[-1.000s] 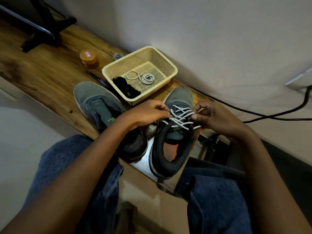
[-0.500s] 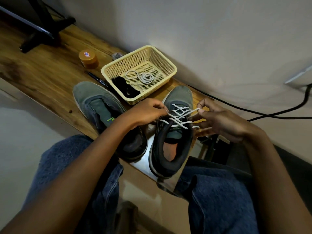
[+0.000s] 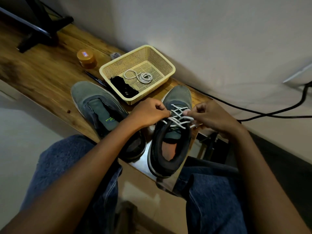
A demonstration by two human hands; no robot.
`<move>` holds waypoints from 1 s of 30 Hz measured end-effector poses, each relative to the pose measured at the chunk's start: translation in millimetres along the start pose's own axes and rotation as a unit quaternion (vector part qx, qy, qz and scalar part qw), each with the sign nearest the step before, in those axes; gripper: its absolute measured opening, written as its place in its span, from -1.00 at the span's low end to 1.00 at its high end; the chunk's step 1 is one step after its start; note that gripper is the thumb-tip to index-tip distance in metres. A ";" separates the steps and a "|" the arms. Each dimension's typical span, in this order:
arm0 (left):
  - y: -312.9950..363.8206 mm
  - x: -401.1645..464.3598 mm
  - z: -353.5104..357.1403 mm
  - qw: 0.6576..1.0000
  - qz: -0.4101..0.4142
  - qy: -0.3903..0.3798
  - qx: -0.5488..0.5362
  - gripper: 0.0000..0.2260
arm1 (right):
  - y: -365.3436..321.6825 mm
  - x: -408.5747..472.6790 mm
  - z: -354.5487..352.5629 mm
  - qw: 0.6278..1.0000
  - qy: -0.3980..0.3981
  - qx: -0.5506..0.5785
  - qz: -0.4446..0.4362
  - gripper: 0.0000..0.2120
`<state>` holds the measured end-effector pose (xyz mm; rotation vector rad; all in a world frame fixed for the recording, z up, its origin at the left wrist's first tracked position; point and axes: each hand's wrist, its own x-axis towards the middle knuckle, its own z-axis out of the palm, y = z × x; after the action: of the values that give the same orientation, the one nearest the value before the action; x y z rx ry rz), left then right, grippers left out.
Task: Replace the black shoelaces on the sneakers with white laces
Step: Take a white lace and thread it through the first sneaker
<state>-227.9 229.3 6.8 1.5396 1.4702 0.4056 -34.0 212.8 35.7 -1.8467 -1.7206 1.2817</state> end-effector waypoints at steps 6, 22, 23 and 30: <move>-0.5 1.2 2.8 1.000 0.000 0.014 0.016 -0.81 | 2.1 -2.9 -6.0 0.997 -0.014 0.068 0.043 -0.85; -3.7 0.8 -5.9 0.998 -0.022 -0.010 -0.056 -0.69 | 7.5 2.5 -0.2 0.996 0.018 0.056 0.063 -0.92; -3.6 0.6 -4.7 0.998 -0.020 -0.007 -0.055 -0.65 | 7.2 2.0 -0.6 0.996 0.015 0.056 0.064 -0.93; -4.8 2.3 -1.4 1.000 0.006 0.006 0.003 -0.89 | 5.8 1.4 -0.2 0.997 0.022 0.044 0.066 -0.93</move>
<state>-231.3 231.2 2.9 1.5539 1.4735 0.4184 -30.3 212.8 31.0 -1.9499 -1.5174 1.3331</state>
